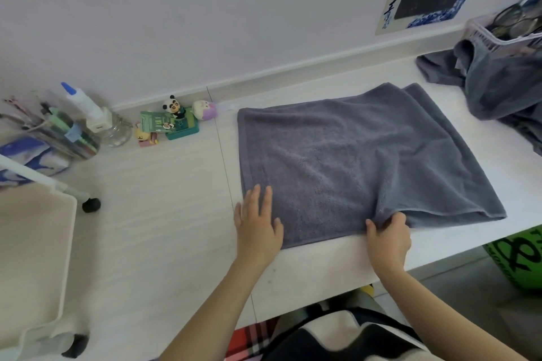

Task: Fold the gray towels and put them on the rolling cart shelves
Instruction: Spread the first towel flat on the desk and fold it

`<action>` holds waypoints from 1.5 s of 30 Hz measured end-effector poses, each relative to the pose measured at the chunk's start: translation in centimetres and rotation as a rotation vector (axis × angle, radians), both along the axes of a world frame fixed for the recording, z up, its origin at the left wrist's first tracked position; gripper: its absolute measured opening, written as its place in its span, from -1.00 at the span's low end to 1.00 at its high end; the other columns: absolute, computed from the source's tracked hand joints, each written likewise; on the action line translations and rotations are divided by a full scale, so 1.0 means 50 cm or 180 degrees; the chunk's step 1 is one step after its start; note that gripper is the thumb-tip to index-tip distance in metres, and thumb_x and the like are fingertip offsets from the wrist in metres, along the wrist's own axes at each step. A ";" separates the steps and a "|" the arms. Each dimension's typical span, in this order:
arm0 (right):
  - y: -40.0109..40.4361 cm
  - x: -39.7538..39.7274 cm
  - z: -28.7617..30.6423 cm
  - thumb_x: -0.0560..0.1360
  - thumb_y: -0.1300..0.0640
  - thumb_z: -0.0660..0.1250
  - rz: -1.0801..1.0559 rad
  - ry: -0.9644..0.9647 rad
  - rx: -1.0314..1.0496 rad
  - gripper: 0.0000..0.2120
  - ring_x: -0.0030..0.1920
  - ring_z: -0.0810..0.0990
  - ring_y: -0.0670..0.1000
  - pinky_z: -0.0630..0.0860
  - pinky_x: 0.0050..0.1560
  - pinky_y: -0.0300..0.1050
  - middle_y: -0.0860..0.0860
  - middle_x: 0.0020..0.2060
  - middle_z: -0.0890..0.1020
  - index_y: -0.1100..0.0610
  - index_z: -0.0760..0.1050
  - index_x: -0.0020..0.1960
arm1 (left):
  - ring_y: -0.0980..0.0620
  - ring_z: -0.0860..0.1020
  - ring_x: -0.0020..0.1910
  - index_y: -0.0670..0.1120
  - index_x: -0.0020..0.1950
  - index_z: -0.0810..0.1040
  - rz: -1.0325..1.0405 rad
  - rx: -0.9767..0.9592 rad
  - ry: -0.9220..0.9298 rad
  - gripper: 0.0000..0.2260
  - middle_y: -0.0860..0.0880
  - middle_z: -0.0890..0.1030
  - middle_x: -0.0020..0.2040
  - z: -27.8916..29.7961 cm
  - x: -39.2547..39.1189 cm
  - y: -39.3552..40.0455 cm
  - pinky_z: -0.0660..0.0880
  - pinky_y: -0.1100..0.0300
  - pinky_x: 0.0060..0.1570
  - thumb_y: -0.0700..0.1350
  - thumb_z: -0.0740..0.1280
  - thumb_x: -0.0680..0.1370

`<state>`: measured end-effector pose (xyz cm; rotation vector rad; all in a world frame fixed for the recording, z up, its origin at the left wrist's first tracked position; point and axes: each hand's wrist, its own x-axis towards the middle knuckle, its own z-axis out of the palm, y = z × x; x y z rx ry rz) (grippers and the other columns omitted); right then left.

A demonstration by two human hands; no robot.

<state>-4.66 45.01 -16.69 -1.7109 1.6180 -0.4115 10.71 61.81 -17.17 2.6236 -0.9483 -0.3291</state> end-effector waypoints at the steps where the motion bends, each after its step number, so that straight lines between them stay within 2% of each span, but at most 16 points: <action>1: 0.001 0.001 0.002 0.48 0.18 0.36 0.0012 0.0083 -0.0007 -0.76 -0.10 0.42 0.21 0.41 -0.06 0.13 0.15 -0.17 0.44 0.21 0.28 -0.13 | -0.06 -0.16 0.54 0.02 0.56 -0.14 -0.0366 0.0189 -0.0047 -0.43 -0.02 -0.19 0.55 -0.008 0.005 -0.011 -0.25 -0.02 0.48 0.14 -0.15 0.56; 4: 0.000 0.013 0.001 0.47 0.16 0.37 0.0131 0.0076 0.0106 -0.76 -0.04 0.37 0.18 0.38 0.08 0.16 0.10 -0.15 0.40 0.21 0.30 -0.12 | 0.02 -0.34 0.50 0.11 0.47 -0.33 -0.0716 0.0720 -0.0123 -0.40 0.04 -0.35 0.49 -0.039 0.027 -0.009 -0.37 -0.01 0.45 0.26 -0.40 0.45; 8: -0.006 0.027 0.004 0.44 0.06 0.41 0.0293 -0.0270 0.0231 -0.72 0.01 0.49 0.14 0.42 0.14 0.10 0.06 -0.10 0.55 0.15 0.35 -0.01 | 0.03 -0.29 0.51 0.09 0.54 -0.18 -0.0501 0.0878 -0.0134 -0.33 0.01 -0.21 0.56 -0.040 0.048 0.035 -0.33 -0.04 0.46 0.23 -0.38 0.43; 13: -0.056 0.023 0.041 0.49 -0.01 0.37 -0.1291 -0.1790 0.1232 -0.63 0.00 0.57 0.05 0.51 -0.02 -0.10 0.05 0.03 0.55 0.15 0.36 0.16 | -0.10 -0.11 0.54 -0.06 0.52 0.13 -0.0124 0.1088 -0.0215 -0.45 -0.13 0.00 0.57 0.018 0.054 0.004 -0.38 -0.06 0.44 0.10 -0.05 0.55; 15: -0.095 0.014 0.045 0.51 -0.01 0.35 -0.1788 -0.2216 0.1579 -0.56 0.02 0.61 0.07 0.55 -0.03 -0.13 0.11 0.12 0.57 0.23 0.39 0.26 | -0.10 -0.15 0.54 -0.07 0.54 0.05 -0.0169 0.0805 -0.0139 -0.46 -0.14 -0.07 0.57 0.020 0.042 -0.028 -0.35 -0.05 0.46 0.09 0.00 0.60; 17: -0.132 -0.003 0.050 0.52 0.02 0.34 -0.2091 -0.2427 0.1696 -0.51 0.01 0.62 0.07 0.56 -0.02 -0.14 0.15 0.17 0.57 0.29 0.37 0.31 | -0.06 -0.27 0.52 0.01 0.56 -0.19 -0.0501 0.0656 -0.0025 -0.45 -0.08 -0.25 0.55 0.007 0.021 -0.060 -0.37 -0.06 0.45 0.13 -0.06 0.63; 19: -0.160 -0.018 0.053 0.50 0.04 0.36 -0.2303 -0.2473 0.1602 -0.48 -0.06 0.64 0.03 0.58 -0.12 -0.19 0.14 0.17 0.56 0.27 0.32 0.35 | -0.04 -0.36 0.50 0.10 0.49 -0.37 -0.0803 0.0818 -0.0042 -0.46 -0.03 -0.36 0.52 -0.013 0.007 -0.071 -0.41 -0.10 0.42 0.21 -0.18 0.61; 22: -0.204 -0.048 0.051 0.43 -0.02 0.41 -0.2735 -0.2204 0.1398 -0.35 -0.10 0.60 0.02 0.52 -0.20 -0.20 0.03 0.09 0.50 0.18 0.23 0.39 | -0.05 -0.36 0.49 0.16 0.47 -0.36 -0.0905 0.1038 -0.0244 -0.41 0.02 -0.34 0.52 -0.038 0.009 -0.064 -0.42 -0.14 0.39 0.32 -0.39 0.48; 25: -0.240 -0.084 0.049 0.44 -0.04 0.39 -0.2943 -0.2190 0.1361 -0.34 0.09 0.54 0.06 0.45 -0.06 -0.13 0.02 0.14 0.47 0.14 0.21 0.41 | -0.09 -0.21 0.53 0.09 0.55 0.01 -0.0747 0.0903 -0.0293 -0.29 0.00 -0.12 0.57 -0.028 0.017 -0.074 -0.39 -0.14 0.42 0.25 -0.36 0.43; 28: -0.268 -0.103 0.046 0.50 0.09 0.35 -0.2745 -0.2186 0.1301 -0.47 0.20 0.54 0.16 0.53 -0.05 -0.06 0.17 0.25 0.49 0.19 0.26 0.39 | -0.13 -0.05 0.54 -0.06 0.39 0.36 -0.0514 0.0460 -0.0283 -0.31 -0.13 0.08 0.55 -0.009 0.011 -0.118 -0.26 -0.10 0.48 0.21 -0.27 0.48; 29: -0.279 -0.107 0.042 0.48 0.10 0.39 -0.2760 -0.2165 0.1264 -0.46 0.14 0.56 0.17 0.56 -0.08 -0.06 0.17 0.20 0.51 0.20 0.27 0.37 | -0.12 -0.07 0.54 -0.07 0.42 0.33 -0.0515 0.0402 -0.0271 -0.33 -0.14 0.05 0.56 -0.009 0.006 -0.136 -0.26 -0.07 0.49 0.20 -0.25 0.50; 31: -0.288 -0.108 0.041 0.39 0.05 0.46 -0.2850 -0.2154 0.1286 -0.42 0.00 0.59 0.13 0.58 -0.14 -0.06 0.12 0.08 0.55 0.18 0.32 0.31 | -0.09 -0.19 0.54 -0.02 0.55 0.04 -0.0632 0.0495 -0.0209 -0.33 -0.12 -0.12 0.57 -0.020 -0.007 -0.161 -0.32 -0.04 0.47 0.22 -0.27 0.50; 34: -0.297 -0.100 0.027 0.39 0.05 0.45 -0.2521 -0.1938 0.1309 -0.65 -0.04 0.61 0.13 0.59 0.01 0.01 0.09 -0.03 0.60 0.18 0.46 0.09 | -0.11 -0.26 0.52 0.10 0.51 -0.27 -0.0755 0.0839 -0.0307 -0.38 -0.07 -0.23 0.56 -0.044 -0.019 -0.173 -0.33 -0.14 0.44 0.25 -0.36 0.46; 38: -0.329 -0.109 0.024 0.44 0.15 0.43 -0.2386 -0.2077 0.1321 -0.82 -0.01 0.61 0.11 0.56 0.11 0.02 0.05 -0.01 0.63 0.16 0.55 0.02 | -0.12 -0.21 0.53 0.12 0.50 -0.27 -0.0713 0.0994 -0.0425 -0.41 -0.06 -0.18 0.56 -0.058 -0.017 -0.167 -0.28 -0.18 0.45 0.25 -0.34 0.49; 41: -0.373 -0.144 0.037 0.42 0.15 0.46 -0.2901 -0.2308 0.1482 -0.80 0.00 0.59 0.08 0.56 0.09 -0.03 0.01 -0.02 0.61 0.15 0.53 -0.01 | -0.12 -0.21 0.53 0.11 0.51 -0.24 -0.0674 0.0995 -0.0419 -0.39 -0.06 -0.17 0.57 -0.058 -0.019 -0.172 -0.28 -0.18 0.45 0.26 -0.33 0.47; 45: -0.374 -0.166 0.034 0.48 0.19 0.39 -0.3041 -0.2858 0.1839 -0.74 0.06 0.58 0.05 0.56 0.08 -0.07 0.05 0.19 0.54 0.19 0.47 0.14 | -0.13 -0.22 0.53 0.02 0.56 0.02 -0.0369 0.0894 -0.0257 -0.32 -0.10 -0.14 0.57 -0.043 -0.038 -0.206 -0.30 -0.17 0.45 0.25 -0.21 0.47</action>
